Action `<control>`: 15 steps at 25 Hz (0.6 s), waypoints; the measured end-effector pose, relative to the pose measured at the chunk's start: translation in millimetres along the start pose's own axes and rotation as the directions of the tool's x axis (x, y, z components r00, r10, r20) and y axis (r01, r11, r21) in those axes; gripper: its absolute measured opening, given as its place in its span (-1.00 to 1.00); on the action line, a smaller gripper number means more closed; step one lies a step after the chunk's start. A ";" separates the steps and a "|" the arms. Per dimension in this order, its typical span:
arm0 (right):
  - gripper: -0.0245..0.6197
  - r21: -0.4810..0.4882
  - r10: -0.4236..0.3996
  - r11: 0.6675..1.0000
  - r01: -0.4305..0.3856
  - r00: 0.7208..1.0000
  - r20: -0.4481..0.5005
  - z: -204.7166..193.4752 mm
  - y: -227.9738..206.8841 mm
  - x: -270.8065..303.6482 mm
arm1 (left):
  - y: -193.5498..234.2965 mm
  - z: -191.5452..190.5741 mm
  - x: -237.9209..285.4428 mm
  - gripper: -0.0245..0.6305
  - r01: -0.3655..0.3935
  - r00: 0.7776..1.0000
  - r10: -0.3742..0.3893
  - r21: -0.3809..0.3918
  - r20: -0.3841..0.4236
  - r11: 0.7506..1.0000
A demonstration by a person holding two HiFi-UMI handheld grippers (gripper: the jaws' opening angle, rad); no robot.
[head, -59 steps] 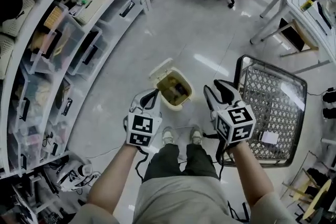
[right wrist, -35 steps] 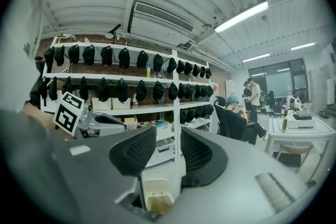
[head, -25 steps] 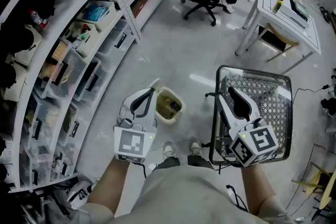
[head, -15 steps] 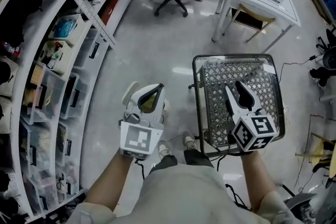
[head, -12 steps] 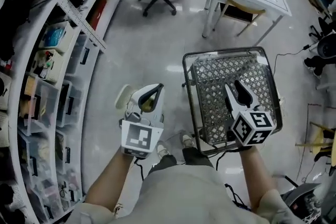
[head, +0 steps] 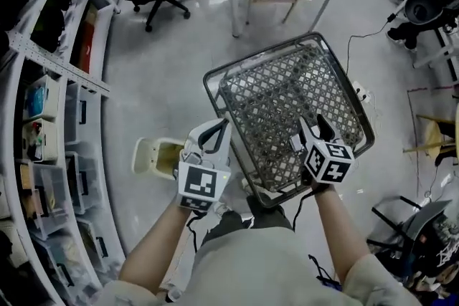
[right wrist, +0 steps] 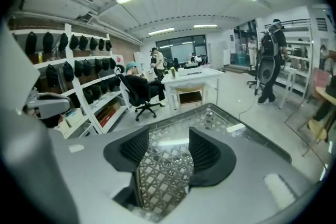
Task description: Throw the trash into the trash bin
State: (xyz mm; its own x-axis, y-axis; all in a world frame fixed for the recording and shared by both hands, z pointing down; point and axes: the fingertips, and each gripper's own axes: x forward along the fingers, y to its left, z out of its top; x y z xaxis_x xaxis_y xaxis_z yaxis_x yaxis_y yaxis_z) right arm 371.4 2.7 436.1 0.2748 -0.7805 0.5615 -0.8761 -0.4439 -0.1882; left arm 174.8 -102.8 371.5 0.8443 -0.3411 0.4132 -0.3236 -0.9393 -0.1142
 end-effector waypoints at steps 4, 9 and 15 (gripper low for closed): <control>-0.09 0.146 -0.129 0.980 0.135 0.990 -0.048 -41.3 -54.2 16.7 | -28.4 -13.0 42.8 -0.92 0.076 0.996 -0.076 0.009 -0.051 0.997; -0.02 0.256 -0.248 0.929 0.269 0.962 -0.109 -88.3 -100.0 40.0 | -53.8 -31.0 83.2 -0.92 0.141 0.984 -0.139 0.014 -0.112 0.990; 0.20 0.344 -0.349 0.846 0.408 0.911 -0.222 -146.0 -128.4 65.2 | -73.8 -56.8 120.2 -0.92 0.192 0.965 -0.188 0.007 -0.181 0.981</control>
State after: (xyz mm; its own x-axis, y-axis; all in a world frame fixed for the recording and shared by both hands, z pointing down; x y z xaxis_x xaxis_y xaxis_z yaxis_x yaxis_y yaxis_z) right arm 444.0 73.1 614.5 0.4680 -0.4585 0.7555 -0.4931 -0.8449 -0.2073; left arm 275.9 -72.4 480.9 0.7984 -0.1461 0.5841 -0.1521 -0.9876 -0.0392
